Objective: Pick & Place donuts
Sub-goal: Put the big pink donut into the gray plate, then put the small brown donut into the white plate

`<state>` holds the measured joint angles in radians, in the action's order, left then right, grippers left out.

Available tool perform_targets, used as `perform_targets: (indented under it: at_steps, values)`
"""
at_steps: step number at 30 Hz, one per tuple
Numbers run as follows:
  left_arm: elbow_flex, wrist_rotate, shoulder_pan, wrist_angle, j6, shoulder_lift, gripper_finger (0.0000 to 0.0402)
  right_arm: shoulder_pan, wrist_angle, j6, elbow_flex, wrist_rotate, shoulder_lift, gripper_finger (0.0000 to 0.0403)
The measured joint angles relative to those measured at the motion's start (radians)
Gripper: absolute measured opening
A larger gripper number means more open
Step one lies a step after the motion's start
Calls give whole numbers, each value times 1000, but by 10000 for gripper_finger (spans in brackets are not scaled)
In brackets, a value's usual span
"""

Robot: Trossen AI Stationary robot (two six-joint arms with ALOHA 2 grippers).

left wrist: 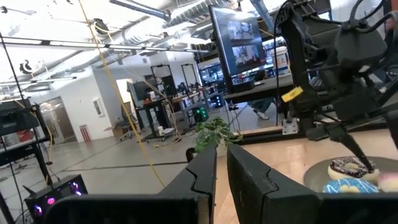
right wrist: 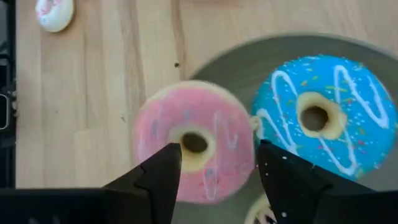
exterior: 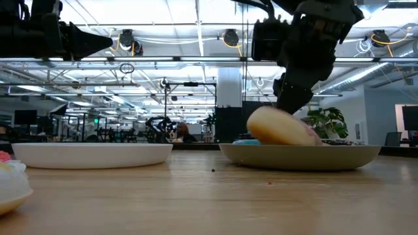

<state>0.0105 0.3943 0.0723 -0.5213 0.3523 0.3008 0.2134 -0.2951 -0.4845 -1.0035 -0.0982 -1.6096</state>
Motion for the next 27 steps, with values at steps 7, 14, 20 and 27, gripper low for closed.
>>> perform_targets:
  at_steps: [7,14,20,27]
  values:
    - [0,0,0,0,-2,0,47,-4,-48,7,0,26,-1,198]
    - [0,0,0,0,-2,0,47,-4,80,94,0,56,-1,186]
    - [0,0,0,0,1,0,47,-2,153,149,0,150,-8,140]
    - [0,0,0,1,5,0,47,17,222,208,0,149,-8,10]
